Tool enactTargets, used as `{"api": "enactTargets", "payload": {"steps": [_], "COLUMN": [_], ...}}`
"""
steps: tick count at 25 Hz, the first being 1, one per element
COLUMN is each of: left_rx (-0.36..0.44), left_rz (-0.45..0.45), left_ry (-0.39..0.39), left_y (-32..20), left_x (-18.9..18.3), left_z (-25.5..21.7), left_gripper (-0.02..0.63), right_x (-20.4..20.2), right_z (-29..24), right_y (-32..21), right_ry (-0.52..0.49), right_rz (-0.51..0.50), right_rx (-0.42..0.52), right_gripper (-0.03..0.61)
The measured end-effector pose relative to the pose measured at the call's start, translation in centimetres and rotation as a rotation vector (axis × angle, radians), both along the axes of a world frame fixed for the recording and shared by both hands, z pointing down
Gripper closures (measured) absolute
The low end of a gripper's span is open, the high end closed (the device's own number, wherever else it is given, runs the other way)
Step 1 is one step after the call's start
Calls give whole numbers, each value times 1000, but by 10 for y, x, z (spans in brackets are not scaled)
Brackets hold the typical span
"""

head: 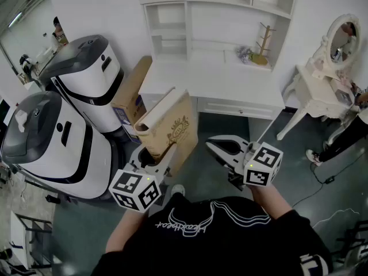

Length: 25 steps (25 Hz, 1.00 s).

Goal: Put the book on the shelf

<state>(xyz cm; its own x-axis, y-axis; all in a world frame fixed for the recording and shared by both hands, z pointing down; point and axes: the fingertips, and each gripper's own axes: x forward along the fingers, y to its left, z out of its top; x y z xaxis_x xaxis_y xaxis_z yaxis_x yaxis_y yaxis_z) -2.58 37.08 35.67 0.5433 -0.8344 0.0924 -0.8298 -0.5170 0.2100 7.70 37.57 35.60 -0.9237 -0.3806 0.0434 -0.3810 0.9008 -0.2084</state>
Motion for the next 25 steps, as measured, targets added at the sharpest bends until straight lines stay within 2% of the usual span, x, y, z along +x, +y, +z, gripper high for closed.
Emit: {"api": "enactTargets", "payload": {"steps": [16, 25], "left_rx": [-33, -50], "left_rz": [7, 14], "left_ry": [12, 25], "left_y": [-24, -59], "left_x": [13, 9], "left_z": [9, 19], "left_gripper": [405, 405], "right_x": [16, 12], "right_z": [16, 29], "right_y": [-21, -55], "right_ry": [-15, 3], "right_rz": [33, 59], "right_rx": [-40, -61], "right_gripper": [572, 572]}}
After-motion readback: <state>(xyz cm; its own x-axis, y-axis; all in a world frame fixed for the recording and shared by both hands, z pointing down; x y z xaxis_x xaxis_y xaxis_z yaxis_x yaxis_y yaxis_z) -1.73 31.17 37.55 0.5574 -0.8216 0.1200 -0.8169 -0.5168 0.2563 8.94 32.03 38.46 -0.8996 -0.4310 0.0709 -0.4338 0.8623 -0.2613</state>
